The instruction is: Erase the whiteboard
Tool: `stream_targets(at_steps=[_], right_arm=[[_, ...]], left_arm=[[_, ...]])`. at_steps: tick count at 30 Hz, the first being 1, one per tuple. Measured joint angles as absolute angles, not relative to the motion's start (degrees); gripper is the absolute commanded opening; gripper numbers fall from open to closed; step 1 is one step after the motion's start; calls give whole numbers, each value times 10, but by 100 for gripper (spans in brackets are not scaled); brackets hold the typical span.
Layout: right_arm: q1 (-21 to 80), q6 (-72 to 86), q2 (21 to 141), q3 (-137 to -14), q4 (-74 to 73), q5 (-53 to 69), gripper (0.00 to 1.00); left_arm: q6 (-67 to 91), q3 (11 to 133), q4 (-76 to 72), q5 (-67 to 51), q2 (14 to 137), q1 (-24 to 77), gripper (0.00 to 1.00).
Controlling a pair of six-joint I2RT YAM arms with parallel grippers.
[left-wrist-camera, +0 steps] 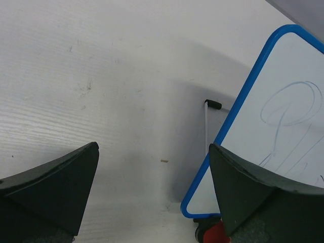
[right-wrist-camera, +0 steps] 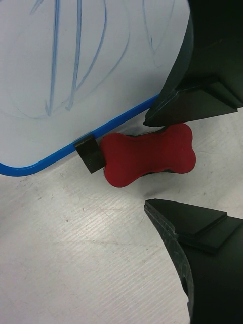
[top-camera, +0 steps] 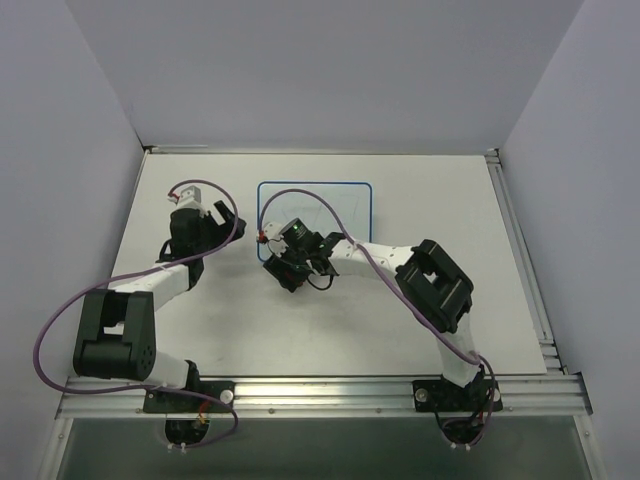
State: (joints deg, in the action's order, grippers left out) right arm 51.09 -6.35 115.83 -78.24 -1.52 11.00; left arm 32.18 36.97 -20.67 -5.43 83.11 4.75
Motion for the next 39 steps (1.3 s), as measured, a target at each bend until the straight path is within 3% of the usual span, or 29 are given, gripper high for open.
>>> stream_targets(at_steps=[6, 15, 22, 25, 39], right_arm=[[510, -63, 1158, -777, -11, 114, 52], [510, -58, 1158, -763, 2, 116, 42], [514, -44, 1158, -748, 32, 113, 22], [518, -32, 1155, -738, 49, 102, 20], [554, 69, 992, -635, 90, 44, 4]], left_arm=[[324, 365, -217, -68, 831, 46, 100], [330, 361, -217, -78, 831, 40, 93], [346, 341, -226, -102, 831, 39, 93], [357, 335, -239, -117, 831, 37, 93], [394, 317, -350, -201, 906, 26, 89]])
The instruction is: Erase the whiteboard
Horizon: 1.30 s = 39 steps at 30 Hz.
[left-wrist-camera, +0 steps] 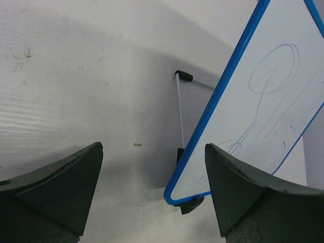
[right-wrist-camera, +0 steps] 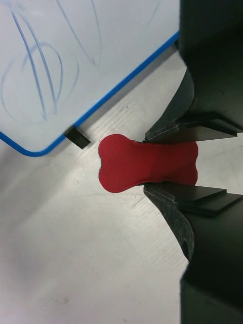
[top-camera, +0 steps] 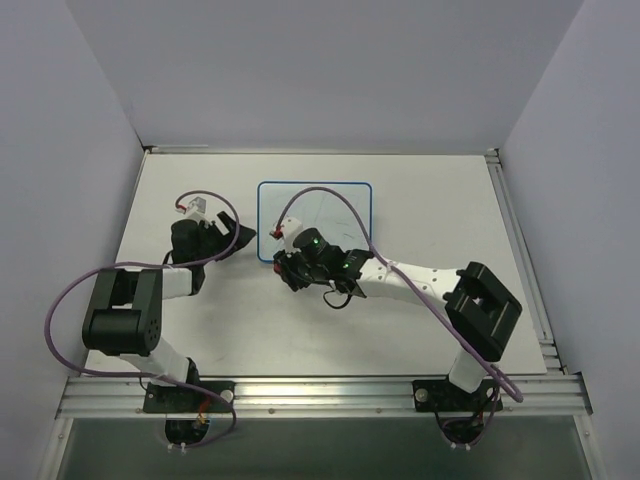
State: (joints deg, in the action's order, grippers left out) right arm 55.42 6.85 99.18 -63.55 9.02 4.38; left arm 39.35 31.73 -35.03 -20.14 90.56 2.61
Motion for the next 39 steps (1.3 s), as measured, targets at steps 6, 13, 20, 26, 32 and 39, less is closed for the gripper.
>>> stream_targets(at_steps=[6, 13, 20, 26, 32, 39], right_arm=[[527, 91, 959, -627, 101, -24, 4], [452, 114, 959, -594, 102, -143, 5], [428, 116, 955, -577, 134, -218, 4], [428, 106, 948, -576, 166, -251, 4], [428, 91, 951, -576, 205, -258, 4], [428, 89, 1006, -586, 236, -248, 2]], left_arm=[[417, 317, -417, -244, 951, 25, 84], [432, 317, -486, -277, 970, 25, 79], [453, 317, -547, -307, 1037, 25, 62], [481, 319, -613, -339, 1070, 24, 45], [488, 319, -630, -348, 1072, 25, 34], [484, 318, -639, -351, 1070, 26, 18]])
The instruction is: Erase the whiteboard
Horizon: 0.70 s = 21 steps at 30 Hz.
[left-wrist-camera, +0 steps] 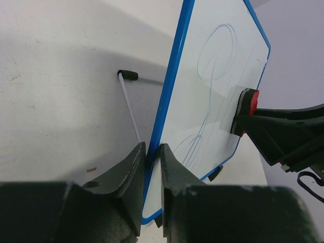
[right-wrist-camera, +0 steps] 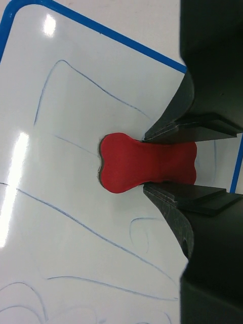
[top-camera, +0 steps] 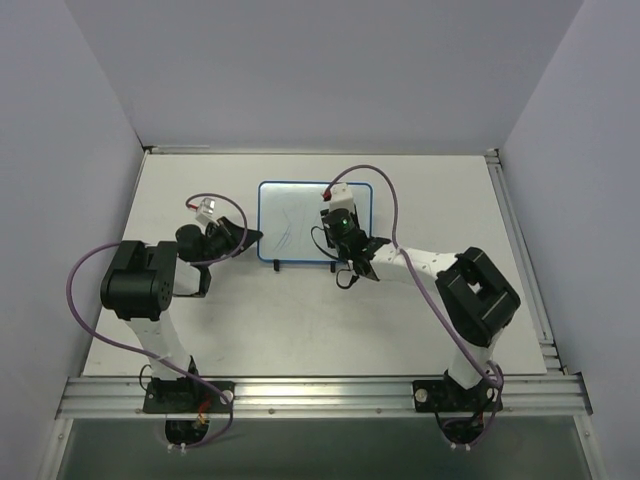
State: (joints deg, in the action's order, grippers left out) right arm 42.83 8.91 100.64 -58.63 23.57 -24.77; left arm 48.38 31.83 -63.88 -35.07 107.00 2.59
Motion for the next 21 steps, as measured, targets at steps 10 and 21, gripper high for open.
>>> stream_targets(at_steps=[10, 21], right_arm=[[458, 76, 1065, -638, 272, -248, 2], [513, 74, 1143, -719, 285, -237, 2]], left_arm=[[470, 318, -640, -344, 1067, 30, 2], [438, 318, -601, -318, 1043, 40, 2]])
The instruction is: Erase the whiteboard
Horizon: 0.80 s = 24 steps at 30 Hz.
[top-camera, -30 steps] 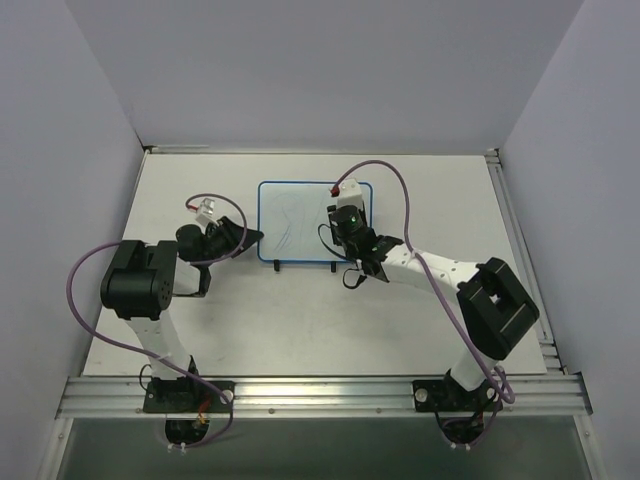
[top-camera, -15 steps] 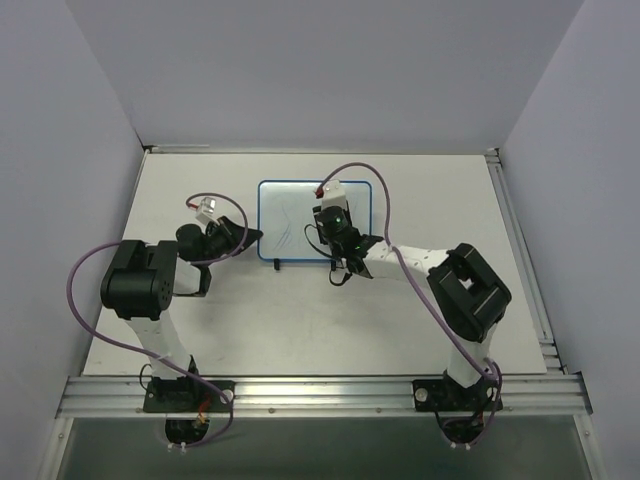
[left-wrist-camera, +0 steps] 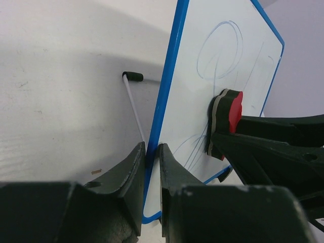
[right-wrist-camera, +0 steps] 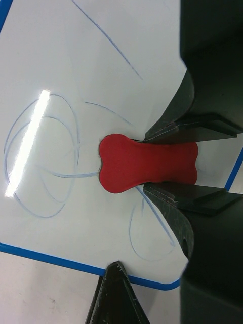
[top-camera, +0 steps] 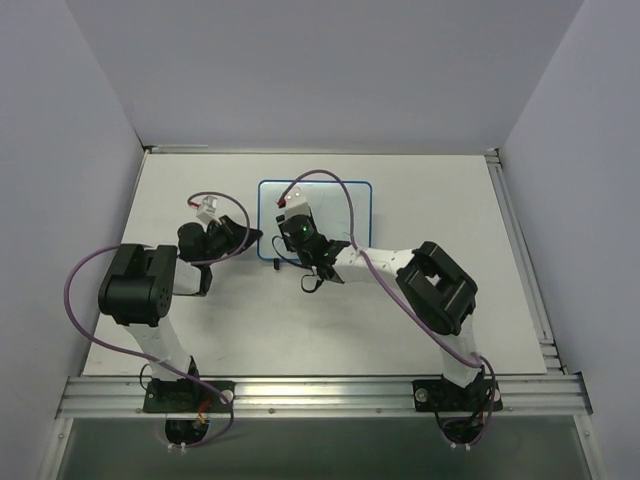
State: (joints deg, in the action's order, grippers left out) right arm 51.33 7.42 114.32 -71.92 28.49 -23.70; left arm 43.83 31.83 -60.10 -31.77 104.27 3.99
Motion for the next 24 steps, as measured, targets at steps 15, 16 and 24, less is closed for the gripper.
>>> stream_targets(at_steps=[15, 16, 24], right_arm=[[448, 123, 1042, -560, 358, -228, 2], [442, 125, 1033, -547, 363, -232, 2], [436, 126, 1021, -526, 376, -251, 2]], left_arm=[[428, 318, -594, -313, 1037, 42, 2], [428, 318, -594, -313, 1037, 42, 2], [427, 318, -591, -313, 1032, 44, 2]])
